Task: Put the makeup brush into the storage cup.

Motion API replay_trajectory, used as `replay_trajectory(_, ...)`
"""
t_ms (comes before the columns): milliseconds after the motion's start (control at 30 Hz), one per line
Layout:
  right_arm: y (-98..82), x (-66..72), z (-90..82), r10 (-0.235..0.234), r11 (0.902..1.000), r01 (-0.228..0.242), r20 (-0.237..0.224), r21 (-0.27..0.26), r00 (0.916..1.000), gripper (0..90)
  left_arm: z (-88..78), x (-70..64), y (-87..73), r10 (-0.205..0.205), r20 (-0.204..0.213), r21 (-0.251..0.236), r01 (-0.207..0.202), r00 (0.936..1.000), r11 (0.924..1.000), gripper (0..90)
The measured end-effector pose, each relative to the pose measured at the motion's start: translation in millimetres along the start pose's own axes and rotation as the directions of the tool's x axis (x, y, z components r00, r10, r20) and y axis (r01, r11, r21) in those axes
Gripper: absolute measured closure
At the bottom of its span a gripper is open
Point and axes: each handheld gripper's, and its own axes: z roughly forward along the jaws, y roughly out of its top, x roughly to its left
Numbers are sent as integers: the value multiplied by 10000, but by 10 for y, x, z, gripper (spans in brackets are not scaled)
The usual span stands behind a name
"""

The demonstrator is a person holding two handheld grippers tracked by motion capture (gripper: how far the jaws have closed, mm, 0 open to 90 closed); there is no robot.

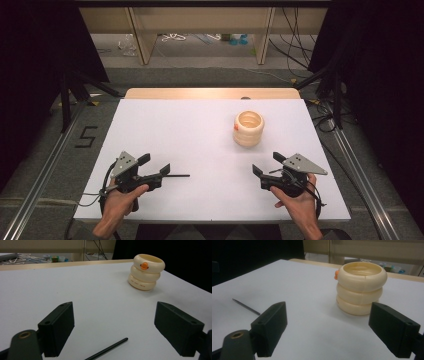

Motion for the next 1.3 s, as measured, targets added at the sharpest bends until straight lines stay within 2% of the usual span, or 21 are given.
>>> replay_trajectory(167,-7,2,7,55,9998,-53,-102,180,9999,162,26,-1,10,214,138,163,-216,9997,9996,159)
replay_trajectory(300,-5,5,11,-54,9999,56,-139,143,9999,166,50,-49,16,723,287,381,-734,9970,9966,159)
replay_trajectory(367,-5,5,10,-58,9999,60,-145,159,9999,167,55,-52,22,788,308,397,-800,9964,9960,160)
replay_trajectory(400,-7,3,24,-58,10000,58,-181,12,9998,177,74,-41,50,842,369,559,-862,9958,9947,160)
replay_trajectory(533,-6,-6,20,-28,9997,36,-359,234,9994,197,100,3,114,1010,300,785,-1031,9944,9916,160)
replay_trajectory(600,-8,-6,20,-3,9997,13,-410,254,9992,194,119,43,149,1364,283,844,-1384,9902,9868,167)
replay_trajectory(733,-7,-5,28,-52,9991,67,-371,417,9993,193,192,87,178,1424,351,1227,-1457,9892,9817,174)
replay_trajectory(833,-5,-8,28,-94,9991,110,-388,422,9992,190,230,84,215,1875,414,1604,-1918,9814,9682,176)
replay_trajectory(867,-5,-8,26,-39,9988,57,-358,496,9994,185,266,97,231,2245,499,1944,-2299,9732,9536,187)
replay_trajectory(933,-8,-6,27,-70,9986,89,-359,526,9993,185,288,98,231,2241,542,2092,-2305,9731,9503,182)
replay_trajectory(967,-9,-6,30,-95,9985,113,-334,537,9994,185,308,103,231,2259,670,2256,-2353,9718,9454,182)
replay_trajectory(1000,-10,-2,38,-104,9988,127,-486,464,9988,185,332,113,236,2628,776,2657,-2740,9617,9243,181)
replay_trajectory(1033,-10,-2,38,-104,9988,127,-486,464,9988,185,332,113,236,2628,776,2657,-2740,9617,9243,181)
replay_trajectory(1067,-9,-12,47,-396,9986,412,-452,334,9982,185,354,120,231,2738,931,2677,-2889,9573,9192,181)
replay_trajectory(1100,-9,-12,47,-396,9986,412,-452,334,9982,185,364,118,237,2724,1046,2898,-2914,9565,9117,181)
replay_trajectory(1133,-11,-16,56,-507,9983,520,-463,263,9976,185,382,115,233,2790,1035,2886,-2972,9547,9101,181)
replay_trajectory(1167,-13,-12,57,-466,9982,483,-481,352,9978,185,414,130,244,3102,1182,3156,-3319,9433,8889,181)
replay_trajectory(1200,-13,-12,57,-466,9982,483,-481,352,9978,185,414,130,244,3102,1182,3156,-3319,9433,8889,185)
replay_trajectory(1233,-14,-13,58,-466,9982,485,-528,355,9975,185,429,136,247,3262,1136,3323,-3453,9385,8777,185)
replay_trajectory(1267,-14,-12,59,-472,9982,491,-541,344,9974,185,459,167,254,3315,1289,3655,-3555,9346,8602,187)
replay_trajectory(1300,-13,-11,57,-491,9981,509,-509,360,9975,185,473,192,262,3295,1503,3821,-3622,9321,8502,183)
